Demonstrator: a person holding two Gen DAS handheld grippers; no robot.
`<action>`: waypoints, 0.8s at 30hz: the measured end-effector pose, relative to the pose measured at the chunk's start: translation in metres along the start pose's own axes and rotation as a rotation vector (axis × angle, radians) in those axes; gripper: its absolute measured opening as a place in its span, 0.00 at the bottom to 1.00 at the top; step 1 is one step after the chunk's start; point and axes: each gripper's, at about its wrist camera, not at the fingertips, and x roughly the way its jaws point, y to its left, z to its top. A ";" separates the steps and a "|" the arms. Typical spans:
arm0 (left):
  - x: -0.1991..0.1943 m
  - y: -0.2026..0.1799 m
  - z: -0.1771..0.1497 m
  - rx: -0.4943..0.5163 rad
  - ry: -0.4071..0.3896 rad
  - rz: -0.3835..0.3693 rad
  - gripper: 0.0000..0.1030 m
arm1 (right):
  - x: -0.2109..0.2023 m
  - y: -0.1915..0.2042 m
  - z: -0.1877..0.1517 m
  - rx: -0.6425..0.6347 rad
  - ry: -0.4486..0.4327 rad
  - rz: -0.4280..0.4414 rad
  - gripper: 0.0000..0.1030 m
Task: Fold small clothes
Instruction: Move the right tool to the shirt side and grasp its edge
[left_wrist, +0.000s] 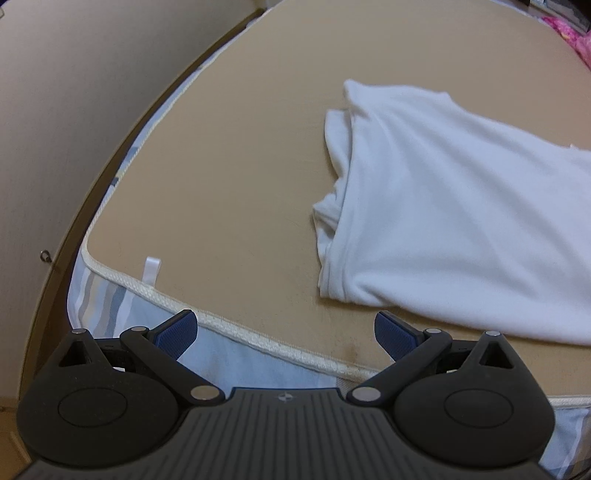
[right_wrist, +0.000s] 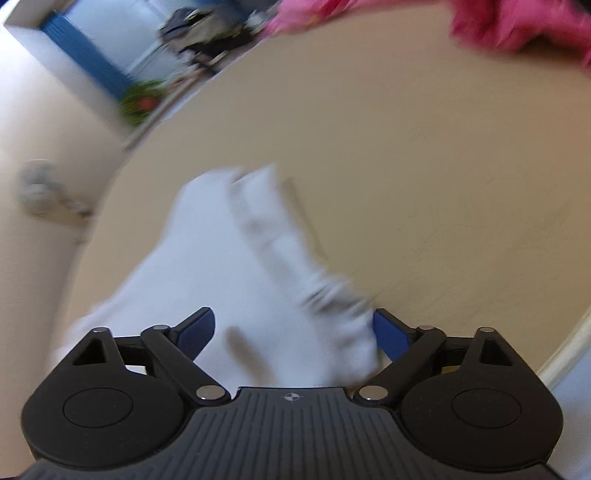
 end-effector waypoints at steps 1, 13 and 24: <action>0.003 -0.001 -0.001 0.005 0.011 0.005 0.99 | -0.001 0.000 -0.004 0.023 0.010 0.030 0.89; 0.015 0.016 -0.005 -0.041 0.040 0.025 0.99 | 0.007 -0.013 -0.003 0.241 0.068 0.101 0.16; 0.037 0.034 0.000 -0.070 0.043 0.033 0.99 | 0.014 -0.016 -0.015 0.339 0.075 0.033 0.17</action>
